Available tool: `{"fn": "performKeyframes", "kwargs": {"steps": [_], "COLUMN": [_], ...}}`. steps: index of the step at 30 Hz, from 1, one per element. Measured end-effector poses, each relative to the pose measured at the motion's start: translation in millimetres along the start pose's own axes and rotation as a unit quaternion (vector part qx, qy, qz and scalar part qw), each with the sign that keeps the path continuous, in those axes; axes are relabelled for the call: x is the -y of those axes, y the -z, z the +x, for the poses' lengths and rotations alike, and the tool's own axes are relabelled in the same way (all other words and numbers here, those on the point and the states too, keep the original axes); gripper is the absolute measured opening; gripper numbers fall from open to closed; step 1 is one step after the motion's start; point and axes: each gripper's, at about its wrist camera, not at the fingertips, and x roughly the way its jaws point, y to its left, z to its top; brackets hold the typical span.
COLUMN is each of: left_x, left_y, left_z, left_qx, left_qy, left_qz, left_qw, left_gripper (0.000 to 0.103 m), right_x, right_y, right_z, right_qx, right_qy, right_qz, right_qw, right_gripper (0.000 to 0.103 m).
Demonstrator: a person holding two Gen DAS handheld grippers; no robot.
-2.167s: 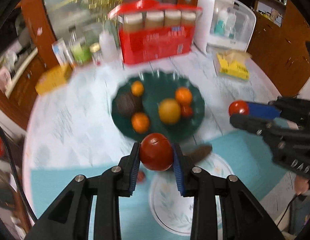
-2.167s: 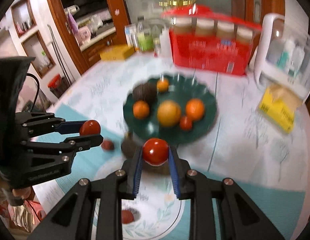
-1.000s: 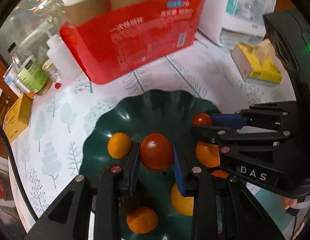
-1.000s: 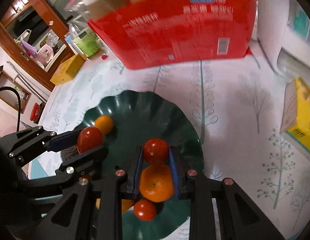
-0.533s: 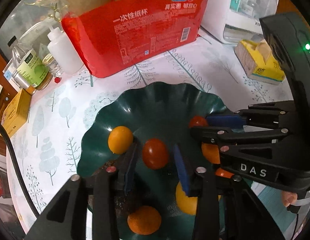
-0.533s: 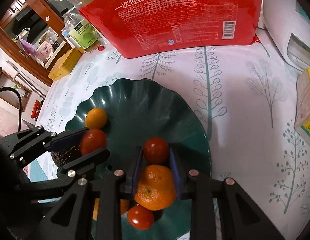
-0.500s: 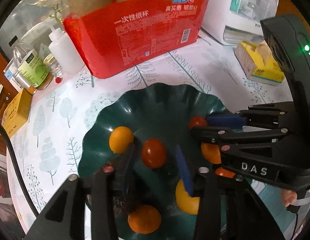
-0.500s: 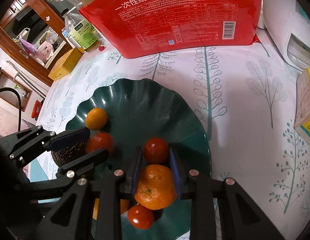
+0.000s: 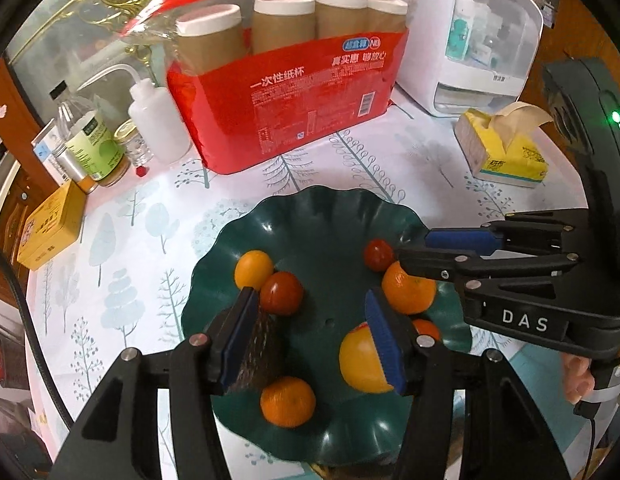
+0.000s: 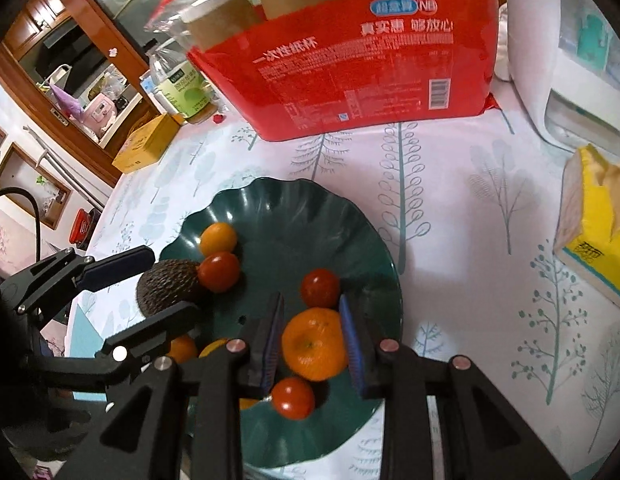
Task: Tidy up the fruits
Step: 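Move both tools back toward the remaining lychees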
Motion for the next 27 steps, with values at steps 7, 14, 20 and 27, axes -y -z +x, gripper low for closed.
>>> {"fn": "performKeyframes", "kwargs": {"steps": [7, 14, 20, 27], "left_x": [-1.7, -7.0, -17.0, -19.2], "left_y": [17.8, 41.8, 64.0, 104.1], "left_z": [-32.2, -77.1, -123.8, -165.0], "left_qx": [0.01, 0.023, 0.043, 0.067], "left_qy": [0.0, -0.004, 0.003, -0.012], "left_qz": [-0.01, -0.023, -0.058, -0.076], "left_qw": [0.9999, 0.9995, 0.9974, 0.9948], "left_gripper": [0.054, 0.054, 0.056, 0.059], "right_x": [-13.7, -29.9, -54.6, -83.6], "right_y": [17.6, 38.3, 64.6, 113.2], "right_z": [-24.2, -56.6, -101.1, -142.2], "right_qx": [0.008, 0.019, 0.037, 0.049], "right_qy": [0.004, -0.001, -0.015, -0.02], "right_qz": [-0.013, -0.022, -0.05, -0.096], "right_qw": [1.0, 1.0, 0.998, 0.994], "right_gripper": [0.029, 0.029, 0.029, 0.029]}}
